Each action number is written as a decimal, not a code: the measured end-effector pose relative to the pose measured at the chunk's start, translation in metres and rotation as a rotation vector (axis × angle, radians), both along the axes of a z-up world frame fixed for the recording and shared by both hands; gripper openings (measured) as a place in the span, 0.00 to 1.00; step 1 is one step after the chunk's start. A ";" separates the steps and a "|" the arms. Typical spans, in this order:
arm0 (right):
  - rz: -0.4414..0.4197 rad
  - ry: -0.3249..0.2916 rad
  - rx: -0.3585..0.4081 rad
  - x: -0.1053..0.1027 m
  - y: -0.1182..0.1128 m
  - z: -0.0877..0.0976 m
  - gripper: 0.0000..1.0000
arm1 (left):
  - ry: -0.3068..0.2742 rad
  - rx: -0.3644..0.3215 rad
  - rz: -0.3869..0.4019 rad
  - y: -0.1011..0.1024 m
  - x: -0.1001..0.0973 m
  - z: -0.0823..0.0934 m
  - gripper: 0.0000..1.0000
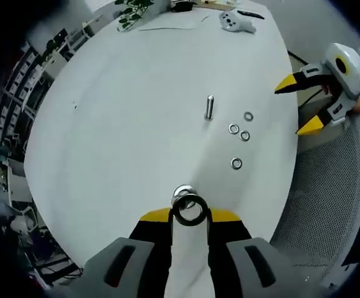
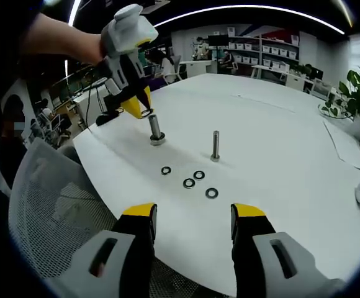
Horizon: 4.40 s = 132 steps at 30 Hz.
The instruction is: Place the washer onto the threaded stud by aligning its center hole with the stud, sliding it down to the base, and recovering from edge contact or off-axis alignment until the washer reaches the visible bottom stop.
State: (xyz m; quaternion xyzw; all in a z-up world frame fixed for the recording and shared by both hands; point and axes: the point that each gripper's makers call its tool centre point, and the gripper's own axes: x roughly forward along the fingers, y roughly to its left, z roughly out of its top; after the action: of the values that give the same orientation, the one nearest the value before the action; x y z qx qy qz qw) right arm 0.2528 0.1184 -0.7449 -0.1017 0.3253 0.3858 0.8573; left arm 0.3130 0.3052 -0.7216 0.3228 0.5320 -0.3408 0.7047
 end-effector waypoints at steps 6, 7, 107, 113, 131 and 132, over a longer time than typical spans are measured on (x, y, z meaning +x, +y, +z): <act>-0.001 -0.002 -0.001 -0.001 -0.001 0.000 0.50 | 0.006 0.014 -0.004 0.002 0.006 -0.007 0.18; -0.001 -0.002 -0.002 -0.001 -0.001 0.000 0.50 | 0.008 0.014 -0.005 0.002 0.006 -0.007 0.18; 0.040 0.023 -0.042 -0.007 -0.001 -0.009 0.50 | -0.164 -0.198 0.272 0.002 0.009 -0.007 0.36; 0.034 0.025 -0.048 -0.006 -0.002 -0.010 0.50 | -0.234 -0.247 0.309 0.001 0.003 0.004 0.38; 0.008 0.034 -0.077 -0.005 -0.007 -0.015 0.51 | -0.397 -0.391 0.404 0.010 -0.029 0.023 0.38; 0.006 0.034 -0.073 -0.005 -0.007 -0.015 0.51 | -0.402 -0.393 0.403 0.011 -0.033 0.022 0.38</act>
State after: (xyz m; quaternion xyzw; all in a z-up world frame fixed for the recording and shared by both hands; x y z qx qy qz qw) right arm 0.2481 0.1113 -0.7596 -0.1273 0.3534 0.3782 0.8461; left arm 0.2804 0.3166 -0.6998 0.1300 0.3597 -0.2203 0.8973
